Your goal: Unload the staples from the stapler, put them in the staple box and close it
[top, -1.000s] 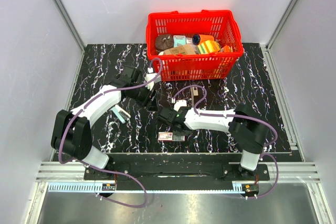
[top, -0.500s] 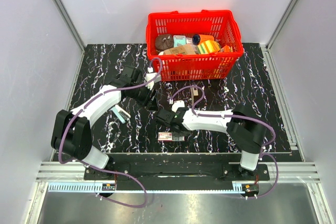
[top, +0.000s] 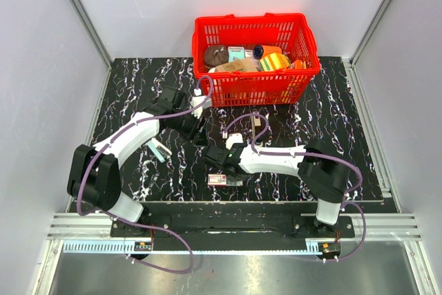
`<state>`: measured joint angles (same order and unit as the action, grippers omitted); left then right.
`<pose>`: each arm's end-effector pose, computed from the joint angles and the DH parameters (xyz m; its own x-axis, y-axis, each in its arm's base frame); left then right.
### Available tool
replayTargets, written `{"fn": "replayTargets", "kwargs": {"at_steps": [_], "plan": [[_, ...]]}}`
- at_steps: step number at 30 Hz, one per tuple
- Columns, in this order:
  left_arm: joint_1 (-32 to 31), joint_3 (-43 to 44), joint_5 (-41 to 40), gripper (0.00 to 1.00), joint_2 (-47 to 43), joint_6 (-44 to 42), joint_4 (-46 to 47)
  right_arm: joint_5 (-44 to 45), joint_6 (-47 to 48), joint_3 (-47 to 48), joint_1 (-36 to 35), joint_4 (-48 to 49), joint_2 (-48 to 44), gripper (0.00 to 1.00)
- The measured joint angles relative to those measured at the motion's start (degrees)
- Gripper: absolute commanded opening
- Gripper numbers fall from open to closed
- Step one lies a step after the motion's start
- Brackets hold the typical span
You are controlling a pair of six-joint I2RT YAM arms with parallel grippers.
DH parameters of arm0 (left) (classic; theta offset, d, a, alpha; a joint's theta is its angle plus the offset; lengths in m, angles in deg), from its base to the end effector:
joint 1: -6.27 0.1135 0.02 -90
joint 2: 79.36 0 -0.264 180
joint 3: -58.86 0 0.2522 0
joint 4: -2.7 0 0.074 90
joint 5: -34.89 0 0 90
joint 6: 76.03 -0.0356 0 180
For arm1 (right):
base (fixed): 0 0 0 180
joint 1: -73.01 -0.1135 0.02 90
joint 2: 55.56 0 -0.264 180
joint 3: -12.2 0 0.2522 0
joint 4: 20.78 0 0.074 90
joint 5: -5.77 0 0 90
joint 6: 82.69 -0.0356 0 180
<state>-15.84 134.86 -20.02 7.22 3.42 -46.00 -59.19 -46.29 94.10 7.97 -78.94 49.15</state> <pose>0.2747 -0.1337 0.2421 -0.6768 0.4367 -0.5927 0.7161 0.5774 -0.3923 0.1555 0.2984 0.1661 -0.8859 -0.1751 -0.4296 -0.1354 0.9833 -0.1217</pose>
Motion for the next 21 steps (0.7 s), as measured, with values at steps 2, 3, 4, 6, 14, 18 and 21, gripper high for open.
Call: {"fn": "replayTargets", "kwargs": {"at_steps": [2,3,4,6,14,18,21], "plan": [[0.0,0.0,0.07,0.56,0.0,0.04,0.0,0.02,-0.09,0.0,-0.09,-0.15,0.0,0.13],[0.0,0.0,0.11,0.56,0.0,0.04,0.02,0.02,-0.13,0.0,-0.15,-0.26,0.0,0.13],[0.0,0.0,0.17,0.56,0.0,0.04,0.02,0.02,-0.2,0.02,-0.22,-0.39,0.0,0.14],[0.0,0.0,0.24,0.56,0.0,0.04,0.02,0.07,-0.22,0.11,-0.28,-0.5,0.0,0.14],[0.0,0.0,0.26,0.56,0.0,0.04,0.04,0.87,-0.22,0.44,-0.68,-0.59,0.11,0.14],[0.0,0.0,0.26,0.56,0.0,0.04,0.04,0.96,-0.22,0.94,-0.83,-0.57,0.13,0.16],[0.0,0.0,0.26,0.56,0.0,0.04,0.04,0.98,-0.2,0.96,-0.96,-0.59,0.13,0.17]]}}
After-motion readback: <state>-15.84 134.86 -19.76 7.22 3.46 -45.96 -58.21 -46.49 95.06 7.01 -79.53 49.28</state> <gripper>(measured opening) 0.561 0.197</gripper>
